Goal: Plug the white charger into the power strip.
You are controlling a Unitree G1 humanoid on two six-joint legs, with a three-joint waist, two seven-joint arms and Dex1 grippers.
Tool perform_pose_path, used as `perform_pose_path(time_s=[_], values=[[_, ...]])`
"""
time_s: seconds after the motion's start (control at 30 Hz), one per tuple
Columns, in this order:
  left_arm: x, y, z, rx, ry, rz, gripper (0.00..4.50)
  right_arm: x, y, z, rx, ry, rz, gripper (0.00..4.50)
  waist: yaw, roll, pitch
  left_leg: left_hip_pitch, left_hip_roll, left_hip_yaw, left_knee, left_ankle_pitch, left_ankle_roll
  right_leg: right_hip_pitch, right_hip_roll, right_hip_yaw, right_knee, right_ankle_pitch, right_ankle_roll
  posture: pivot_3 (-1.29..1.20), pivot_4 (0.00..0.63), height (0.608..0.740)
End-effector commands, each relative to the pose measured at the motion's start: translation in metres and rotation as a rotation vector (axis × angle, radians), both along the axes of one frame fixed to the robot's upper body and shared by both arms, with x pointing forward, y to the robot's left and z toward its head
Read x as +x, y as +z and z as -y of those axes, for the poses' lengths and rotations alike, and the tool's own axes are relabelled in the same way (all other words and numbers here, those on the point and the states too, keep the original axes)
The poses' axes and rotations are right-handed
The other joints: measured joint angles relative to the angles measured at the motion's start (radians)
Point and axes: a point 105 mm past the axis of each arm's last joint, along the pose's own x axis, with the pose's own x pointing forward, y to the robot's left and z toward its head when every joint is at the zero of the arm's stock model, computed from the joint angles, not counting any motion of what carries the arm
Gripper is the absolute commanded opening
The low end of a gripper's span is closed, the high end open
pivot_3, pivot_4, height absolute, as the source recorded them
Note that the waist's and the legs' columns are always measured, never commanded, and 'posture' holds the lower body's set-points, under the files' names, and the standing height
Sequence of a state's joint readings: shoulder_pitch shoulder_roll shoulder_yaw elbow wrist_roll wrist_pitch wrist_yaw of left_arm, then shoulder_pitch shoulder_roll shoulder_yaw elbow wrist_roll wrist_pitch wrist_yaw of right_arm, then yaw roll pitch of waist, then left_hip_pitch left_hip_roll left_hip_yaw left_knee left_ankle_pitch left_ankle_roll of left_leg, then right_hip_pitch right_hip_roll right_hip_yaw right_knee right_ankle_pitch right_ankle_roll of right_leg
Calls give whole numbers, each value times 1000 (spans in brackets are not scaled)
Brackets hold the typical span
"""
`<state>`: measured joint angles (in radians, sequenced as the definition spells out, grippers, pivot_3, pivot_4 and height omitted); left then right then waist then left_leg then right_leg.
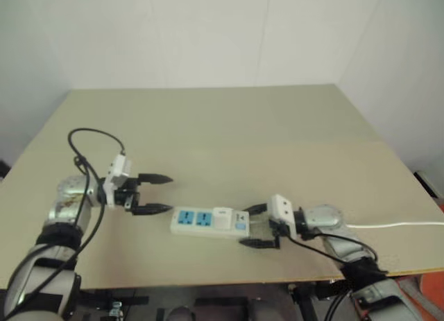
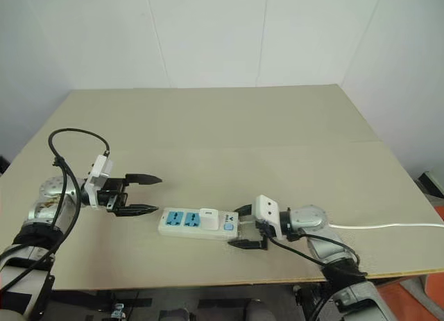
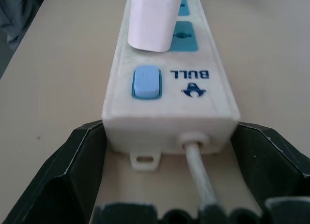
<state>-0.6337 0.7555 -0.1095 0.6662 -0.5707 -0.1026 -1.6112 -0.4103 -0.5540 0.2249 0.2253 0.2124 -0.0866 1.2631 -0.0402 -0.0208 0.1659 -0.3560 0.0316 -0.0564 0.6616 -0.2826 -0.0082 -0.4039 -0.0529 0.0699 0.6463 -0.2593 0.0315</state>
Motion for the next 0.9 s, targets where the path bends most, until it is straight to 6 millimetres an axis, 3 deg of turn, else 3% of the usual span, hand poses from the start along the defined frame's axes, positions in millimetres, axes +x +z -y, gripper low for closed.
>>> perform_pose_path(time_s=[0.03, 0.2, 0.4, 0.9], values=[[-2, 14, -4, -4, 0, 57, 4500, -6, 43, 19, 34, 5, 91, 4463, 3, 0, 1, 0, 0, 0, 0, 0, 0, 0, 0, 0, 0, 0, 0, 0, 150, 740], [-6, 17, -16, 44, 25, 68, 4500, -28, 80, 55, -58, 19, 133, 4463, 4, 0, 2, -1, -1, 0, 0, 0, 0, 0, -1, -1, -1, 0, 0, 0, 150, 740], [-12, 19, -30, 85, 48, 71, 4500, -51, 95, 89, -162, -8, 89, 4463, 1, -1, 2, 0, -1, 1, 0, 0, 0, 1, -1, -1, -1, 0, 0, 0, 150, 740], [-16, 17, -32, 80, 60, 69, 4500, -51, 97, 89, -118, -121, 165, 4463, 1, -1, 3, 0, -1, 1, 0, 0, 0, 1, -1, -1, -1, 0, 1, 0, 150, 740]])
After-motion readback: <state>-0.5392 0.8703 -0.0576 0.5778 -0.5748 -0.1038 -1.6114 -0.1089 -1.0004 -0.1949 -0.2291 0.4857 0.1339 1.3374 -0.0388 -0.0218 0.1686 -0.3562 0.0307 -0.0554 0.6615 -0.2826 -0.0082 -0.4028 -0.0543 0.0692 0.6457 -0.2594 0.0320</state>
